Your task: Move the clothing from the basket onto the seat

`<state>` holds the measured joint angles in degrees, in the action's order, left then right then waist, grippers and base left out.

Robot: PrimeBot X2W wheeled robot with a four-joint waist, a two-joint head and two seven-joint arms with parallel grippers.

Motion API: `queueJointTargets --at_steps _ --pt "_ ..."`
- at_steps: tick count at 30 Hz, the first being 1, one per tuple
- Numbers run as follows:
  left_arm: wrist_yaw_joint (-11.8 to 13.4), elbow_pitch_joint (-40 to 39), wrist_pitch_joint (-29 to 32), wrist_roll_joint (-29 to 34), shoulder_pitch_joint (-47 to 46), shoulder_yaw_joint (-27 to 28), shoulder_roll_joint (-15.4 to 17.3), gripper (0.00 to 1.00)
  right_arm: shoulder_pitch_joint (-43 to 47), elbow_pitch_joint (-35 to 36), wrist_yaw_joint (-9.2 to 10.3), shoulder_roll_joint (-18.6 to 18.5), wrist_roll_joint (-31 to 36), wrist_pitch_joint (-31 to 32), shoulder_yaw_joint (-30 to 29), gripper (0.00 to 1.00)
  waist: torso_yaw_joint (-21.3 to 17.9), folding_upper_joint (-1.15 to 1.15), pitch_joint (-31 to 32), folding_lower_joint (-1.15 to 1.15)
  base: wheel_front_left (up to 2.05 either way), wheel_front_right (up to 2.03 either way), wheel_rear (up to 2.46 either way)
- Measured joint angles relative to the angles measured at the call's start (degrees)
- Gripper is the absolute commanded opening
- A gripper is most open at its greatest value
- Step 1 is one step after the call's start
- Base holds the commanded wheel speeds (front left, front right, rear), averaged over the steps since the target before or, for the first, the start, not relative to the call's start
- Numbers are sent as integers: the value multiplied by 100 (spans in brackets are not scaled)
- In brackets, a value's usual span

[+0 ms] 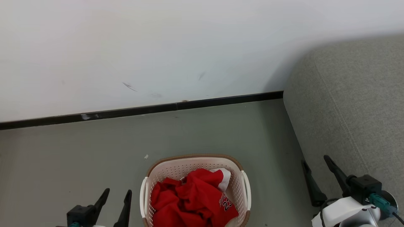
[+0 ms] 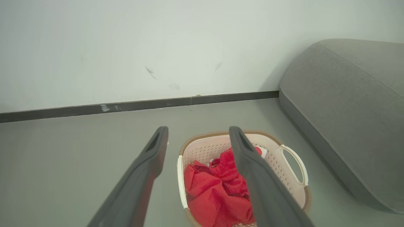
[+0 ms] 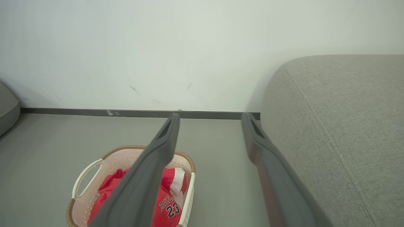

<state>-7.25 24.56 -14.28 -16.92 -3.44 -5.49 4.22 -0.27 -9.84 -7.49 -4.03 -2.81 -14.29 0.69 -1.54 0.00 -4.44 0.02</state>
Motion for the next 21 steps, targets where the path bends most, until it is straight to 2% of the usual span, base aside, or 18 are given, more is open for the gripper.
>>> queueJointTargets --at_steps 21 --pt "-1 183 0 -81 -676 -1198 119 100 -271 244 0 100 99 -1 -130 100 -271 0 -941 0 0 0 0"
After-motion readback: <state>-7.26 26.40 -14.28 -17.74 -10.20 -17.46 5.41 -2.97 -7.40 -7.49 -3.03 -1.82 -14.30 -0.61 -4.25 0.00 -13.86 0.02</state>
